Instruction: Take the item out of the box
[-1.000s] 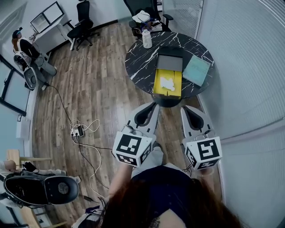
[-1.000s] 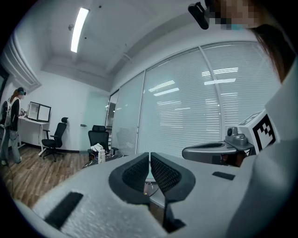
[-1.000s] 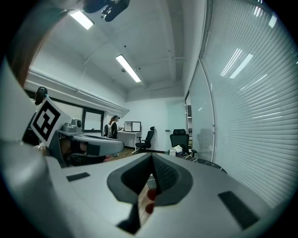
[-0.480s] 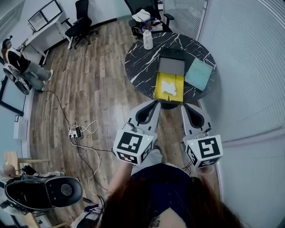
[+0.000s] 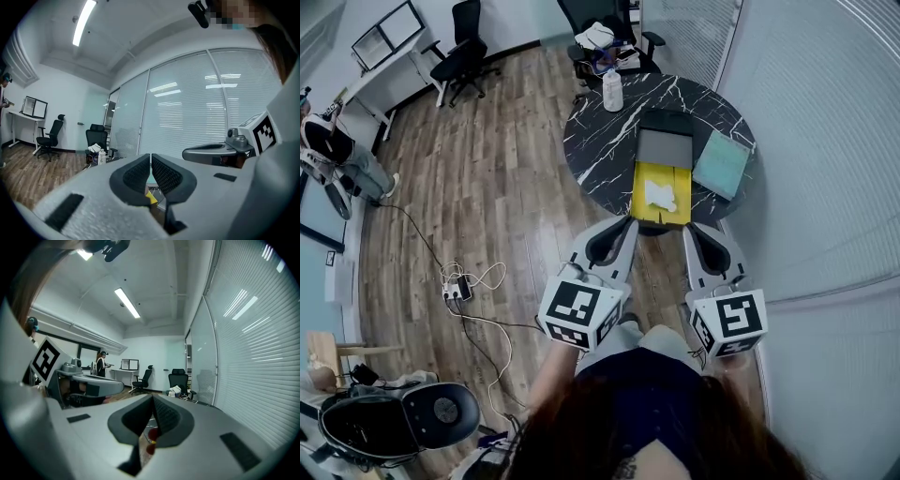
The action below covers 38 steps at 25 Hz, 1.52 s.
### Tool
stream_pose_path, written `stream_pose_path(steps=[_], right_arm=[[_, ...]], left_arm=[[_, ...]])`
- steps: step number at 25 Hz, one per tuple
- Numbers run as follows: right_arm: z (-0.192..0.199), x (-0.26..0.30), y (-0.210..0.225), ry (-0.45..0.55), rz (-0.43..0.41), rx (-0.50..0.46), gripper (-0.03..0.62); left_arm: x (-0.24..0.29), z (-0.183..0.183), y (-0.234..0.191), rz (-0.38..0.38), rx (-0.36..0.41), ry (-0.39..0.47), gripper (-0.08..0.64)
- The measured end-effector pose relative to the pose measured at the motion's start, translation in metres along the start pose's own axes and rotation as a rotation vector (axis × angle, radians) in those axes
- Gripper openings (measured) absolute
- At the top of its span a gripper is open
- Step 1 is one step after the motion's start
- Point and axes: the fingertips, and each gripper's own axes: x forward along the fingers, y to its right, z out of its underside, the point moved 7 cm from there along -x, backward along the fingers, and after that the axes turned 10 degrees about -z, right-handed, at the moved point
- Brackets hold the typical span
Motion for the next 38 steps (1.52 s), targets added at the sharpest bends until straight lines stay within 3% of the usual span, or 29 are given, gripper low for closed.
stream_pose_path(steps=[15,38], right_arm=[[-0.002,0.026,0.011,-0.036,0.028,0.0,0.025],[-0.002,0.096,0.087,-0.064,-0.019,-0.02,0.025]], left_arm=[[0.025,0.0,-0.019,0.028,-0.025,-0.011,0.029],[0.119,-0.009,-0.045,0.007,-0.014,-0.032,0.029]])
